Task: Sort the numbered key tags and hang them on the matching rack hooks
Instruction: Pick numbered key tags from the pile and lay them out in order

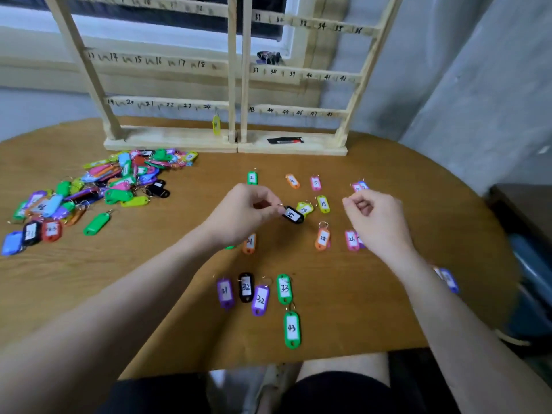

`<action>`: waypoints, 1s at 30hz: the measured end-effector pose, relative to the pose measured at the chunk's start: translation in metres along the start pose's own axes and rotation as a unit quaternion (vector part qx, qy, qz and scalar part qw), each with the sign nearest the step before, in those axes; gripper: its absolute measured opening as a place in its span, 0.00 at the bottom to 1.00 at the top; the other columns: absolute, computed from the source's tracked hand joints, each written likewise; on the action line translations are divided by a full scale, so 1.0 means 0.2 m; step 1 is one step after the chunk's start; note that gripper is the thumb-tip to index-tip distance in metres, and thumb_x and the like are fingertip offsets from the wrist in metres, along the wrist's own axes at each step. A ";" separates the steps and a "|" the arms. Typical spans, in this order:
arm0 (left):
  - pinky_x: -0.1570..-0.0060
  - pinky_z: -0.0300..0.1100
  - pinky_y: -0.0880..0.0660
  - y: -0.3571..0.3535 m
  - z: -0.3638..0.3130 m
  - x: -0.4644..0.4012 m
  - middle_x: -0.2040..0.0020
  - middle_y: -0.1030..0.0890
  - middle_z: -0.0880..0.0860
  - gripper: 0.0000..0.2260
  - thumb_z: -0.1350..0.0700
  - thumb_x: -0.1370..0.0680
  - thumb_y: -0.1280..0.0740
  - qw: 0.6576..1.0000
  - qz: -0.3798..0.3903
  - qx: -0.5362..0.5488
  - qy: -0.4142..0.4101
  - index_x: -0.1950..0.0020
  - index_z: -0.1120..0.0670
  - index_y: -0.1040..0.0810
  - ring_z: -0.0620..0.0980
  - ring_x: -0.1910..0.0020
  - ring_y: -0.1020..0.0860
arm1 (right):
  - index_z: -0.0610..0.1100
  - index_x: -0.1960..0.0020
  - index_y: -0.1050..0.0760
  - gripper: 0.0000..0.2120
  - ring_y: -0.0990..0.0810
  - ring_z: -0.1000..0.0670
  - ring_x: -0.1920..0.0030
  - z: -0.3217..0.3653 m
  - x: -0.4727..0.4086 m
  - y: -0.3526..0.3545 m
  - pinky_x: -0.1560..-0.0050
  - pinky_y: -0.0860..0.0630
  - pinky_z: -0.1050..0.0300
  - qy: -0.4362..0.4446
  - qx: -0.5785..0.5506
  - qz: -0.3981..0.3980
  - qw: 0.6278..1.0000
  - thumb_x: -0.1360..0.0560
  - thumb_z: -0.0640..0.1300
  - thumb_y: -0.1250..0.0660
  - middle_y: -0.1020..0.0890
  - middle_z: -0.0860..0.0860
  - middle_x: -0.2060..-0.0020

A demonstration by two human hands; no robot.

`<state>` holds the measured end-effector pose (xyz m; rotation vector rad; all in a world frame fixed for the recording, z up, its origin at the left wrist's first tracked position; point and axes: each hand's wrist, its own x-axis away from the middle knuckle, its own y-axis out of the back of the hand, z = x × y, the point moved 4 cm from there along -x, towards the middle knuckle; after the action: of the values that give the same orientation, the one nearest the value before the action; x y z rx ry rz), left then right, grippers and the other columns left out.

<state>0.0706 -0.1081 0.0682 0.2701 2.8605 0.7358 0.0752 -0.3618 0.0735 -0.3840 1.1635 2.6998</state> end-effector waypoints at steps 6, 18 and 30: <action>0.57 0.31 0.29 -0.28 -0.10 0.03 0.60 0.16 0.49 0.04 0.61 0.22 0.28 0.997 0.069 0.009 -0.014 0.56 0.55 0.17 0.37 0.63 0.23 | 0.44 0.57 0.18 0.07 0.21 0.56 0.64 -0.12 0.38 0.32 0.62 0.25 0.61 -0.022 -0.015 -0.073 0.997 0.21 0.44 0.30 0.19 0.56 0.67; 0.50 0.37 0.24 -0.83 -0.34 0.00 0.56 0.15 0.50 0.06 0.62 0.23 0.28 0.986 0.159 -0.002 -0.051 0.51 0.52 0.18 0.45 0.55 0.18 | 0.49 0.59 0.20 0.09 0.20 0.59 0.60 -0.51 0.91 0.69 0.61 0.28 0.66 -0.189 -0.045 -0.164 0.967 0.20 0.45 0.32 0.18 0.54 0.65; 0.59 0.27 0.29 -1.29 -0.61 -0.22 0.56 0.17 0.47 0.05 0.60 0.21 0.30 0.988 0.142 -0.026 -0.051 0.55 0.51 0.18 0.44 0.55 0.20 | 0.50 0.61 0.20 0.10 0.18 0.55 0.62 -0.68 1.06 0.71 0.60 0.23 0.62 -0.226 -0.081 -0.181 0.954 0.21 0.43 0.31 0.17 0.56 0.66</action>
<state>0.0539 -0.3954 0.0518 0.6984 2.7310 0.8179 -0.1416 -0.5449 0.0167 0.0099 0.6706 2.3856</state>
